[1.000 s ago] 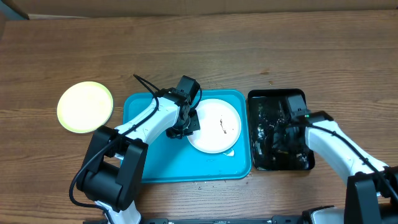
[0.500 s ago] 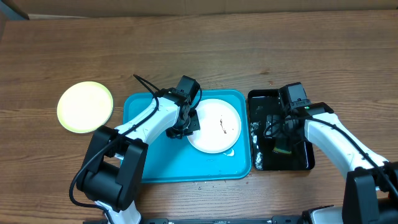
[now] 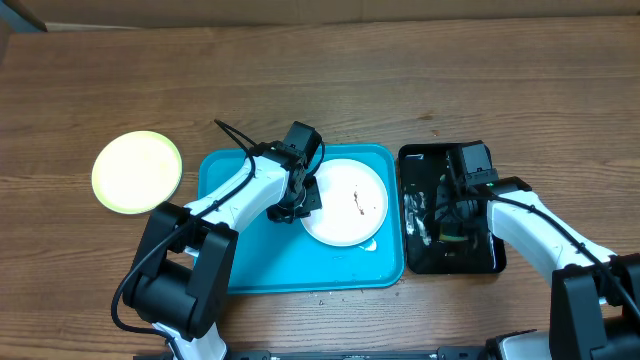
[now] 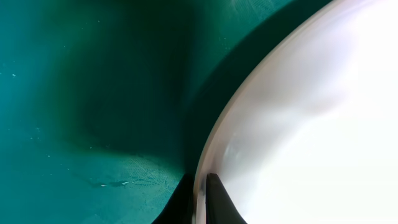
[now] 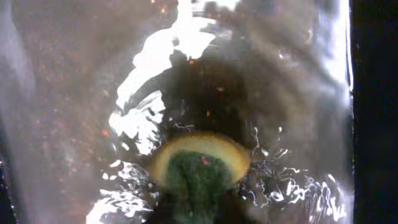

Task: Clean dirty plates on tray and stack at the side
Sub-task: 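Rub the sponge in the black tray with the right gripper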

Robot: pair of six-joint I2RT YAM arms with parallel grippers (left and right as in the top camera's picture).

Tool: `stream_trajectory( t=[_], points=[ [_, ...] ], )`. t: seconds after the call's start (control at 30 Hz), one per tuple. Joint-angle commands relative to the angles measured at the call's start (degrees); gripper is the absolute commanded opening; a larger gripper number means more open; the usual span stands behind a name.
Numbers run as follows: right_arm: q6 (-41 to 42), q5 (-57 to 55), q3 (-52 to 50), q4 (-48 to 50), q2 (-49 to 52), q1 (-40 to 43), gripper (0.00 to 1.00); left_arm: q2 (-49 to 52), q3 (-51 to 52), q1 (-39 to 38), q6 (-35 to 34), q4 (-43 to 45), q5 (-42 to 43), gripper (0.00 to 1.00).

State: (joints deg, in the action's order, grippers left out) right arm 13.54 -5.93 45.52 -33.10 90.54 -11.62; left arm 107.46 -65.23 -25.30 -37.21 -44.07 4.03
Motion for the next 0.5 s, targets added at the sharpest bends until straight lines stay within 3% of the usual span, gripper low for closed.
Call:
stream_trajectory(
  t=[0.0, 0.07, 0.2, 0.27, 0.3, 0.4, 0.47],
  points=[
    [-0.11, 0.46, 1.07, -0.72, 0.35, 0.11, 0.65, 5.05, 4.11, -0.79, -0.11, -0.22, -2.58, 0.04],
    [-0.11, 0.63, 1.4, -1.73, 0.35, 0.11, 0.75, 5.05, 4.11, -0.79, -0.11, -0.22, -2.78, 0.04],
    [0.13, 0.7, 1.38, -4.96, 0.35, 0.11, 0.73, 5.05, 4.11, -0.79, -0.11, -0.2, -2.84, 0.04],
    [0.13, 1.22, 1.38, -6.19, 0.35, 0.11, 0.56, 5.05, 4.13, -0.79, -0.13, -0.11, -2.93, 0.04],
    [0.13, 1.51, 1.38, -6.47, 0.35, 0.09, 0.38, 5.05, 4.13, -0.79, -0.13, -0.09, -2.93, 0.04],
    [0.11, 2.34, 1.38, -6.88, 0.35, 0.07, 0.06, 5.05, 4.11, -0.79, -0.11, -0.09, -2.91, 0.04],
    [-0.39, 3.3, 1.46, -5.9, 0.35, 0.07, 0.04, 5.05, 4.11, -0.79, -0.11, -0.11, -2.93, 0.04]
  ],
)
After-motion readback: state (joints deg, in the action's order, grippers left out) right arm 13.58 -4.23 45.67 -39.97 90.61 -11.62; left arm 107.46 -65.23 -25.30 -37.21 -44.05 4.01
